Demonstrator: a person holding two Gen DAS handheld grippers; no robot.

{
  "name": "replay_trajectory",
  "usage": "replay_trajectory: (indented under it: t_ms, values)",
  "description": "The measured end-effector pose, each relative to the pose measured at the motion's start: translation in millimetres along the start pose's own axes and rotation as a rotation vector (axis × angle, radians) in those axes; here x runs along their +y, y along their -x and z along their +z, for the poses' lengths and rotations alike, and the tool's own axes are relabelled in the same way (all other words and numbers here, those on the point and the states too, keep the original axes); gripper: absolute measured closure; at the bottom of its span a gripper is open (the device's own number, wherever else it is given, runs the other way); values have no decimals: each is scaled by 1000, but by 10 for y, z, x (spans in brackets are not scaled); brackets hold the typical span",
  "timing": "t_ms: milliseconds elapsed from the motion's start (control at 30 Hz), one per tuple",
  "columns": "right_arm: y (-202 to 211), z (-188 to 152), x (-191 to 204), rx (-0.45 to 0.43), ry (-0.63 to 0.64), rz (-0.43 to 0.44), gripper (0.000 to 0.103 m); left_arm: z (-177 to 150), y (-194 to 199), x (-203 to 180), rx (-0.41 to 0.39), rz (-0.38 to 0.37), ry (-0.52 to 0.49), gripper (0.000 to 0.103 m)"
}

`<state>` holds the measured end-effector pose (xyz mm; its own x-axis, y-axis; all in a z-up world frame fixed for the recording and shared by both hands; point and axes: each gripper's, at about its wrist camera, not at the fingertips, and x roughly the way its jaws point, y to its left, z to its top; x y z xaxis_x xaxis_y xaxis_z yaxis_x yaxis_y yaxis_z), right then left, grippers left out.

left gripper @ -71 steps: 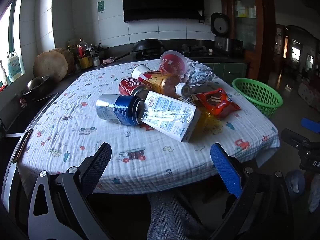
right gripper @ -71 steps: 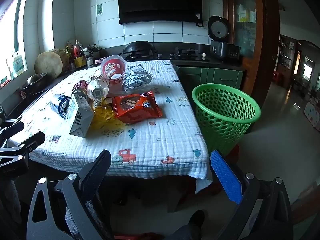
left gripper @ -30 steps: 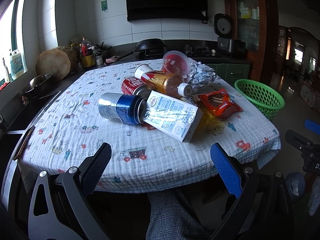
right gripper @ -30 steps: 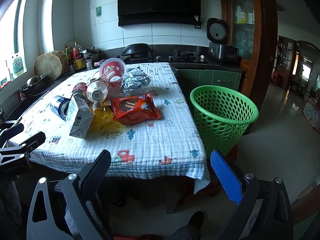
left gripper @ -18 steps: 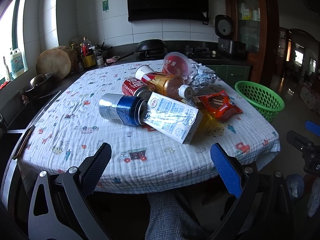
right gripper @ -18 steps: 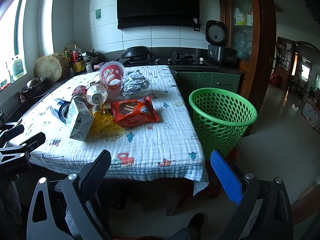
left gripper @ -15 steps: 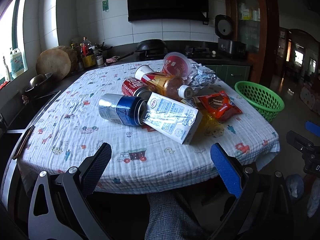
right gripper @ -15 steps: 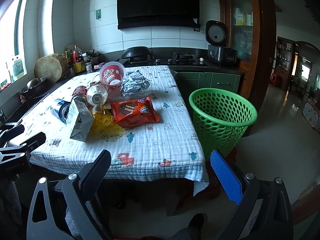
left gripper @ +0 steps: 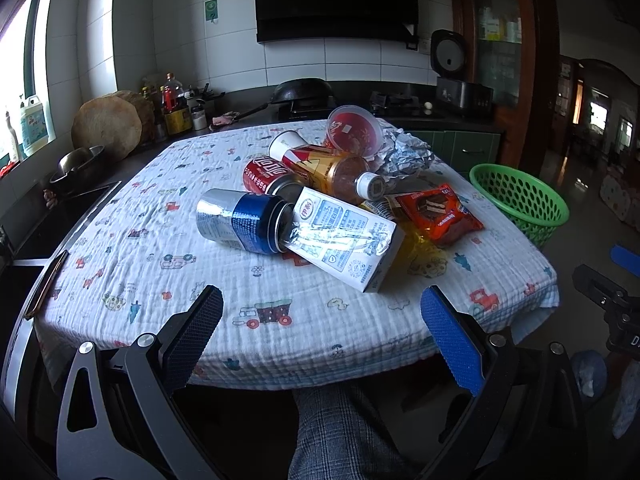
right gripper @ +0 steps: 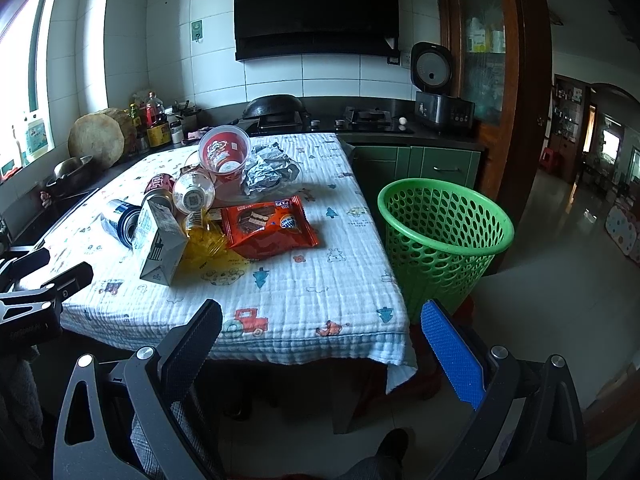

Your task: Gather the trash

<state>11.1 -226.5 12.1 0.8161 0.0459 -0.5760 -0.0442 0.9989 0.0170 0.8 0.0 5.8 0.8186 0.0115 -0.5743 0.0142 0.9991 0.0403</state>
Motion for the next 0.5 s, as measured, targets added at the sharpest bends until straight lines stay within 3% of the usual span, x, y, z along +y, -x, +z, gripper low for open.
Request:
replay_trajectory:
  t_ms: [500]
  values:
    - [17, -7, 19, -16, 9, 15, 6, 16, -38, 11, 21, -6, 8, 9]
